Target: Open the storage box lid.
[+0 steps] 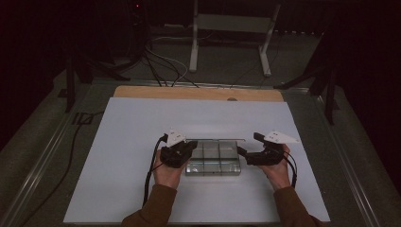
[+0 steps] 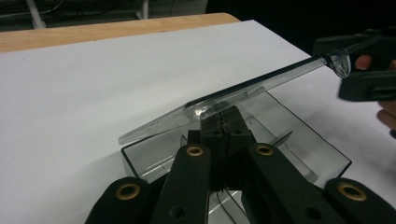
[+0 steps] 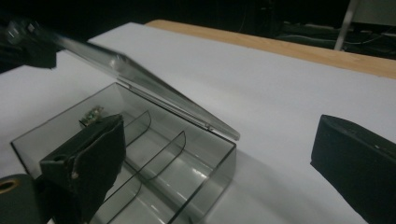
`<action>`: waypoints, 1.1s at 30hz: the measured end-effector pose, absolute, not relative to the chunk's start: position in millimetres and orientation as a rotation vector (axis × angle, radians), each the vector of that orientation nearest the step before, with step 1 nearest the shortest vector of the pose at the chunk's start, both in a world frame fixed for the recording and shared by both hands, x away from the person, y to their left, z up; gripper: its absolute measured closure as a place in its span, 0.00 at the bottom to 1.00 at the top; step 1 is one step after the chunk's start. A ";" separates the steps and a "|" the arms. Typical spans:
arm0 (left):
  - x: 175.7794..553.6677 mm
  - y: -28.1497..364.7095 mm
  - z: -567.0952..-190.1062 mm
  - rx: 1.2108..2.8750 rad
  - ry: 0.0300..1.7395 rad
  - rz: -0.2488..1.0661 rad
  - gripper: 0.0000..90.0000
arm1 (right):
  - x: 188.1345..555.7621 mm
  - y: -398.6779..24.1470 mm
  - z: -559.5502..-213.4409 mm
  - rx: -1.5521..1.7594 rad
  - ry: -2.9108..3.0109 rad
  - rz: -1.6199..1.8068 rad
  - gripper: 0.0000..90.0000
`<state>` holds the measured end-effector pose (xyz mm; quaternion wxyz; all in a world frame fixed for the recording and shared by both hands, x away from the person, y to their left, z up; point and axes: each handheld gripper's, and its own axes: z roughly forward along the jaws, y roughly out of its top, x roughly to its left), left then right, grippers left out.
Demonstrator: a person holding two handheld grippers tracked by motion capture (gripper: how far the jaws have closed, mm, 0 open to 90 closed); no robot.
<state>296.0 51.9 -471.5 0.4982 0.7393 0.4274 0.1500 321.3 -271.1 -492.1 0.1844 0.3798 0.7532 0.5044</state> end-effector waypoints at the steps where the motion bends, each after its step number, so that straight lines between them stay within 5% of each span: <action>1: 296.3 51.5 -471.2 1.786 1.036 0.365 1.00 | 323.7 -269.4 -493.0 1.071 2.126 1.419 0.06; 19: 301.1 49.8 -470.1 1.779 1.040 0.359 1.00 | 356.1 -236.1 -506.2 0.909 2.248 1.363 0.52; 33: 287.2 56.4 -493.3 1.846 1.078 0.429 0.70 | 358.1 -235.4 -506.9 0.915 2.242 1.382 0.55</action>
